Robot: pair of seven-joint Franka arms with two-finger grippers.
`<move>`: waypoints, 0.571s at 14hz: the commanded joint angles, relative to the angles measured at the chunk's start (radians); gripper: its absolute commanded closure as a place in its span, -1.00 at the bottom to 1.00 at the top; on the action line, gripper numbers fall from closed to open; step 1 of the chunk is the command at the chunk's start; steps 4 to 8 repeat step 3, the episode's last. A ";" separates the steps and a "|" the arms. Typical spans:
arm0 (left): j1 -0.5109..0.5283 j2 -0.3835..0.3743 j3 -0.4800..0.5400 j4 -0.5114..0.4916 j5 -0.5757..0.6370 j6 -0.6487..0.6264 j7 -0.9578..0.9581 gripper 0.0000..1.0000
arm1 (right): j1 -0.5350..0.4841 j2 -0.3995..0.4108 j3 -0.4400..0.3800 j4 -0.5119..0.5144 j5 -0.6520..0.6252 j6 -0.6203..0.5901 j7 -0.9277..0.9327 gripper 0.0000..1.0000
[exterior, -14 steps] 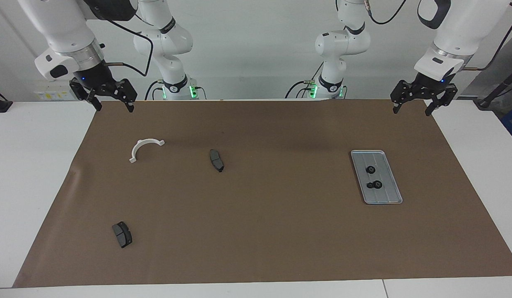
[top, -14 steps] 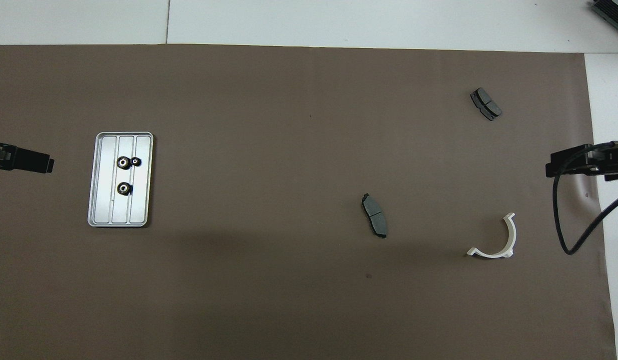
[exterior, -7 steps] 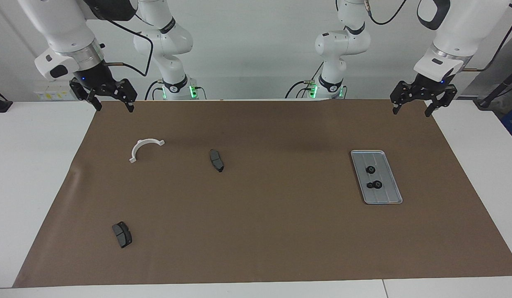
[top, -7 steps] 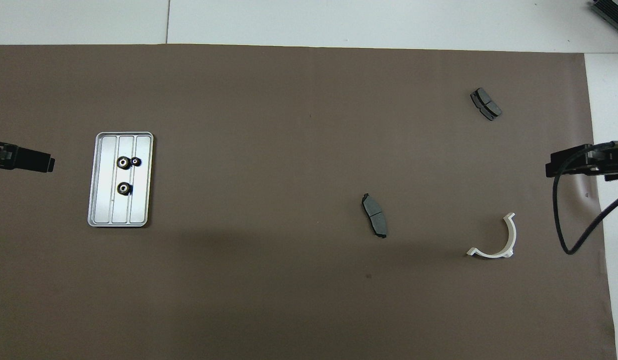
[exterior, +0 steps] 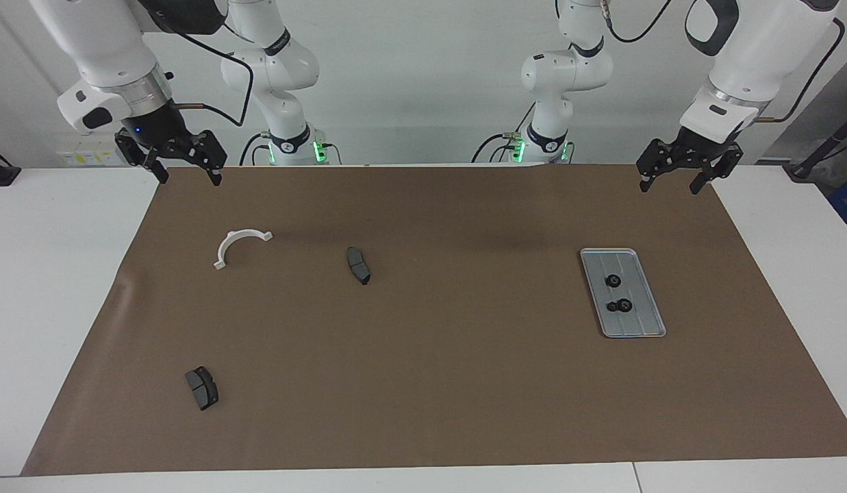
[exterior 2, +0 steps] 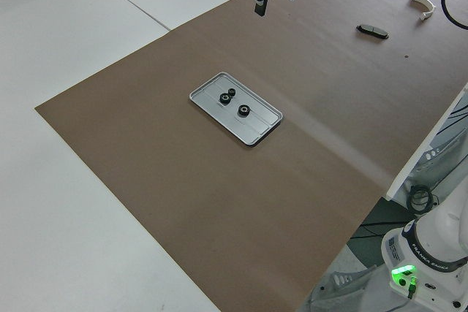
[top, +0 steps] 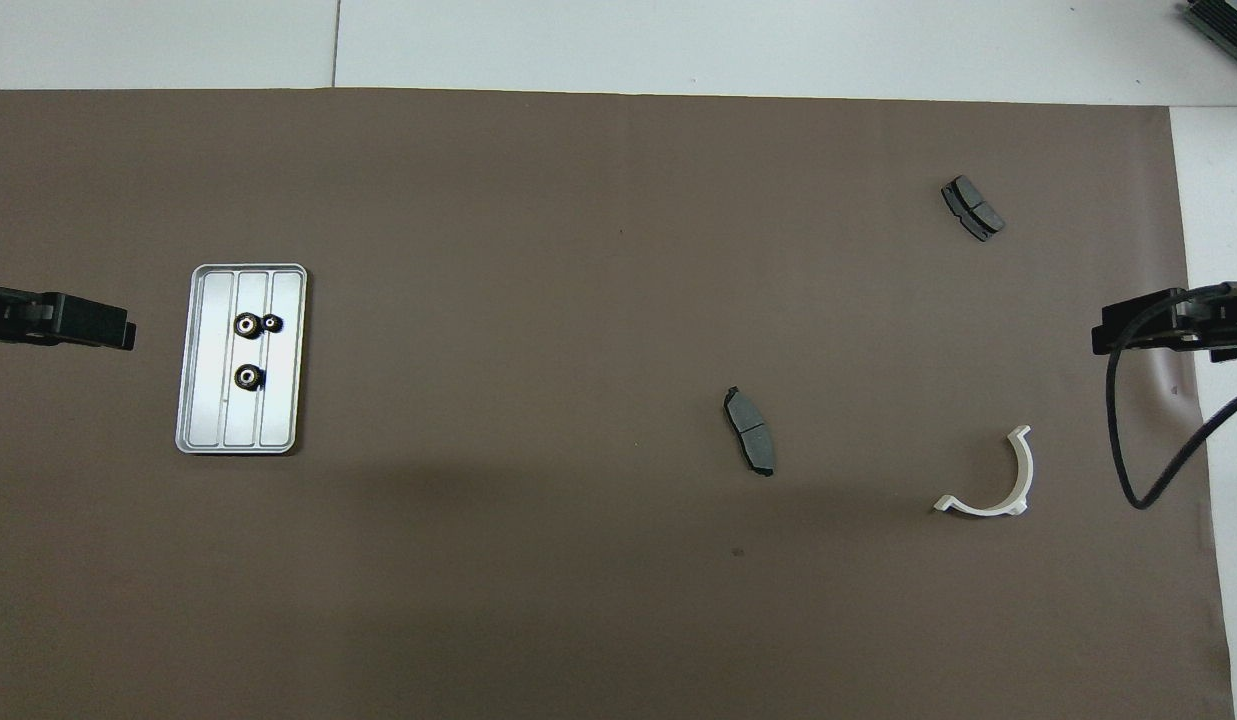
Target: Pick bearing gear from pile to tray
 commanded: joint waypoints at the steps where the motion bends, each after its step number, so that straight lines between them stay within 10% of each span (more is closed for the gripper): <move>1: -0.014 -0.031 0.009 -0.033 -0.010 -0.019 -0.020 -1.00 | -0.011 -0.001 0.005 -0.001 0.023 -0.004 -0.013 -1.00; 8: -0.012 -0.031 0.009 -0.033 -0.010 -0.020 -0.020 -1.00 | -0.009 -0.001 0.005 -0.001 0.023 -0.004 -0.013 -1.00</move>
